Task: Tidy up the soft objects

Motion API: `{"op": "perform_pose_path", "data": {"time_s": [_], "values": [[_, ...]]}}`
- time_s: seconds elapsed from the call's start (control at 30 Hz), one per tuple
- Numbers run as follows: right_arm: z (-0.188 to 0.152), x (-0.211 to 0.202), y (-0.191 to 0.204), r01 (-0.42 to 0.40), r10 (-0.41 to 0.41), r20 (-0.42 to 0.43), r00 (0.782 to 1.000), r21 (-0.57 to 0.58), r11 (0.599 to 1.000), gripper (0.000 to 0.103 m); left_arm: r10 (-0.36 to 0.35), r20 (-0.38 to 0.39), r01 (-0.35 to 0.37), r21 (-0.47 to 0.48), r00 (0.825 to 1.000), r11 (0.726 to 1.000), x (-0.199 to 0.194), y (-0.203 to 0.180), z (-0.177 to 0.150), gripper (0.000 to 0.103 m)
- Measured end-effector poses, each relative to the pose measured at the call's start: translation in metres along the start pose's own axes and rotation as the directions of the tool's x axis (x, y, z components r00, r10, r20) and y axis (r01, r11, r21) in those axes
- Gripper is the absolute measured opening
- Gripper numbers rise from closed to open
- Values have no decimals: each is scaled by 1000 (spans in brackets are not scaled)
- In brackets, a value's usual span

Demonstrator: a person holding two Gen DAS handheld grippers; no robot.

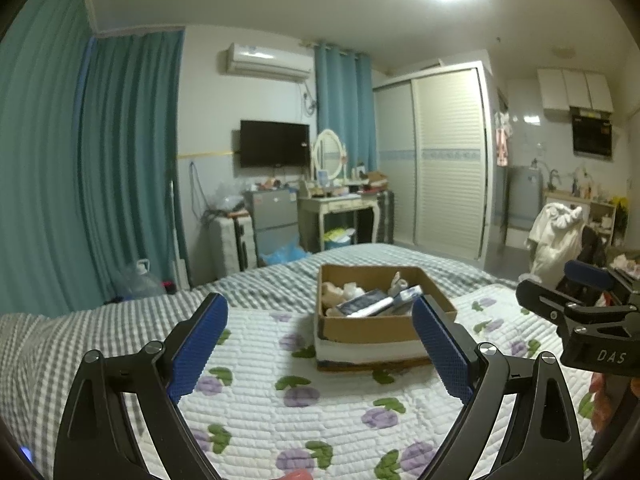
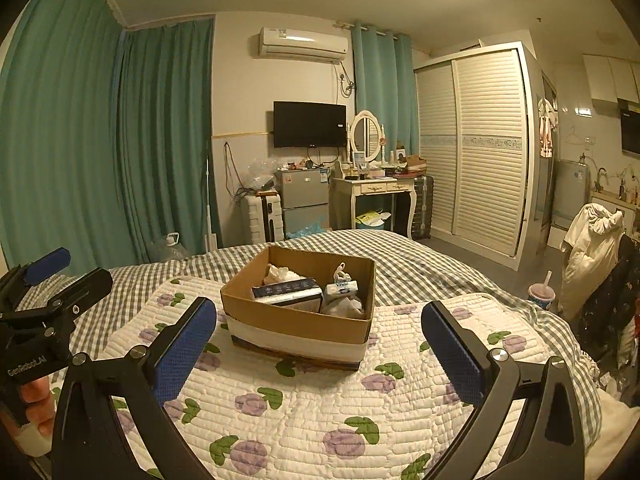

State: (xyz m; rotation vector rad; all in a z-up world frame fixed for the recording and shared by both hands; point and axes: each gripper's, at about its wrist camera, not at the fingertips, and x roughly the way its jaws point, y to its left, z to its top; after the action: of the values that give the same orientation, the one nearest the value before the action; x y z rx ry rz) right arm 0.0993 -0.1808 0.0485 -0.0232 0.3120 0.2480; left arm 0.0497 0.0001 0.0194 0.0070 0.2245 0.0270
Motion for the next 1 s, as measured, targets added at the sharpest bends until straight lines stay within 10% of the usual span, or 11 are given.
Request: {"op": "perform_pose_path", "data": {"time_s": [1.0], "values": [[-1, -2, 4, -7, 7, -3, 1000, 2, 1000, 103, -11, -21, 11, -5, 1000, 1000, 6, 6, -4, 95]]}}
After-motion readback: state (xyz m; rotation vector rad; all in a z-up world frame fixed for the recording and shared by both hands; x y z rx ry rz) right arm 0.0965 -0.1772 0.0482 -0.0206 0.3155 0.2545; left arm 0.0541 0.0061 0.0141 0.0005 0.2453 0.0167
